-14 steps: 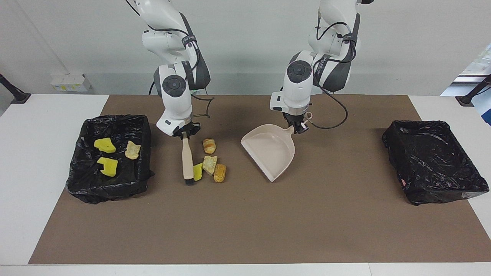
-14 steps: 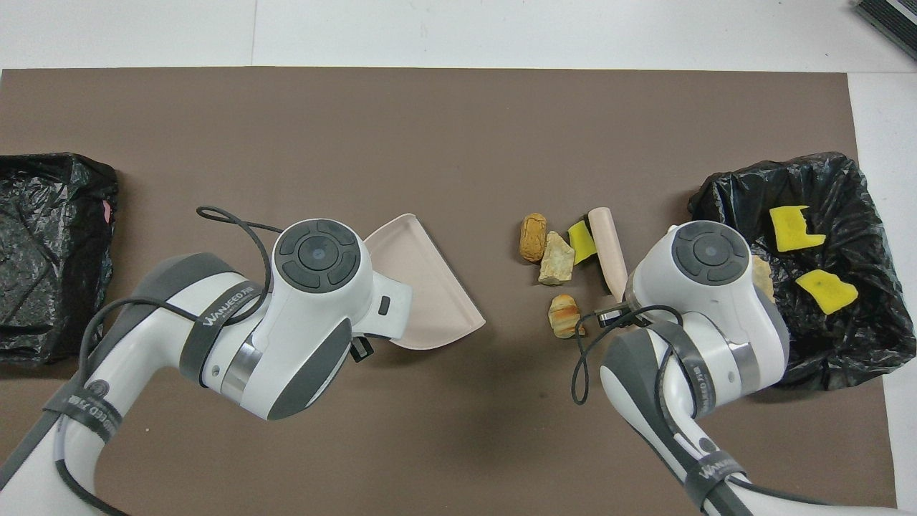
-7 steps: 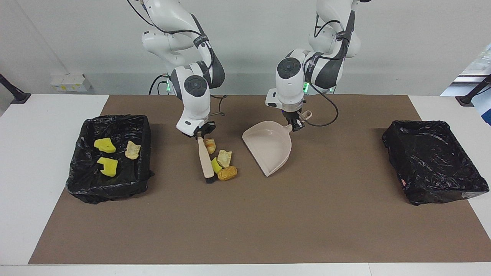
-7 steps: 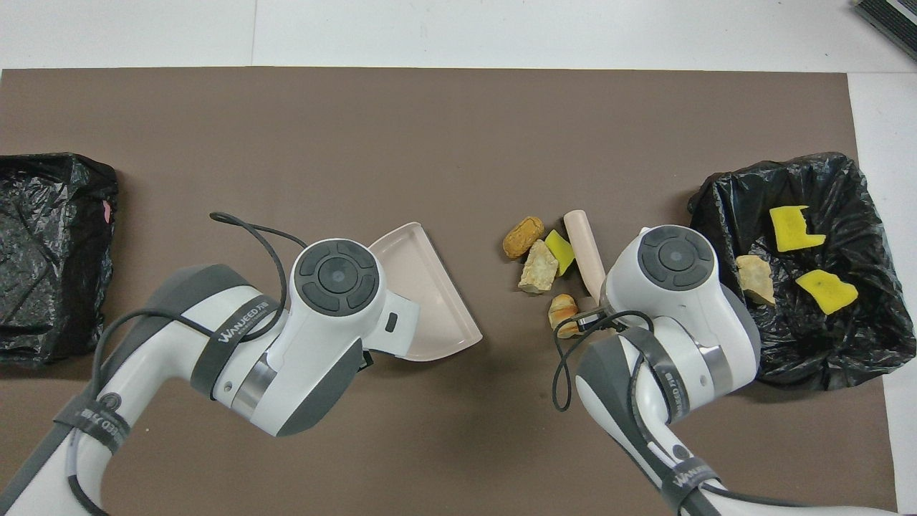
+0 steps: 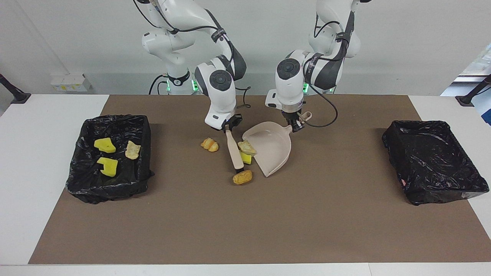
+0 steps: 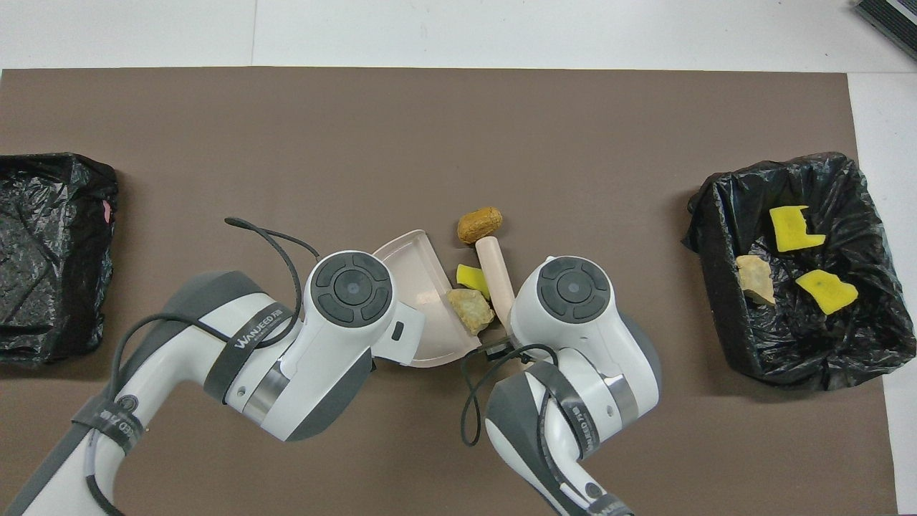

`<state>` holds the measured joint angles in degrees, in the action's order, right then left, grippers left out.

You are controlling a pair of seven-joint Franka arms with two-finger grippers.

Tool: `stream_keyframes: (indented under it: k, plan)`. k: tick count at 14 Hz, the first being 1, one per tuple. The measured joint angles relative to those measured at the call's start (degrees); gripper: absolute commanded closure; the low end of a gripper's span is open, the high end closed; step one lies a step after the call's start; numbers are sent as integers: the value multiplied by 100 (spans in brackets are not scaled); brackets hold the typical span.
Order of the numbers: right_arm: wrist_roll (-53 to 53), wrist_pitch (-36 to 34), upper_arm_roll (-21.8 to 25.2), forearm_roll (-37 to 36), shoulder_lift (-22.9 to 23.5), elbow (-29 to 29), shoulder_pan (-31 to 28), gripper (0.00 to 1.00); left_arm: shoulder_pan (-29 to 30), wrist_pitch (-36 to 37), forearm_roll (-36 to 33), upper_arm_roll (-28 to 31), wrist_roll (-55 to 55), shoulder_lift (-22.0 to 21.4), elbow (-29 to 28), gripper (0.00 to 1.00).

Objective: Sweep and dump trash in bin
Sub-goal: 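Sweep the sponges and bread into the dustpan with the right gripper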

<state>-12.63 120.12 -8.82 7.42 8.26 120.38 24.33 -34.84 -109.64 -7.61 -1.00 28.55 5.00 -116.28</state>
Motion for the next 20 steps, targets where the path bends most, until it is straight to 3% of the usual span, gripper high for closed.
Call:
stream_keyframes:
  k: [4, 9, 12, 14, 17, 20]
  plan:
    - [-71, -66, -42, 496, -102, -84, 335, 100, 0, -94, -4, 6, 9, 0, -24, 100]
    - [-264, -1538, 68, 273, -875, -166, -246, 100, 2, -167, -5, 34, 333, 5, -26, 100]
    - [-1488, -2094, 92, -94, -1145, -78, -470, 100, 2, -285, -74, 48, 917, 12, -26, 100]
    - [-2411, -2117, 83, -178, -1268, 208, -564, 100, 2, -325, -304, 48, 1213, 14, -26, 100]
    - [-2859, -2010, 87, -192, -1660, 973, -765, 100, 0, -309, -359, 37, 1391, 16, -35, 100]
    - [-2971, -1173, 48, -192, -1882, 1613, -748, 100, -10, -276, -366, 12, 1399, 16, -36, 100]
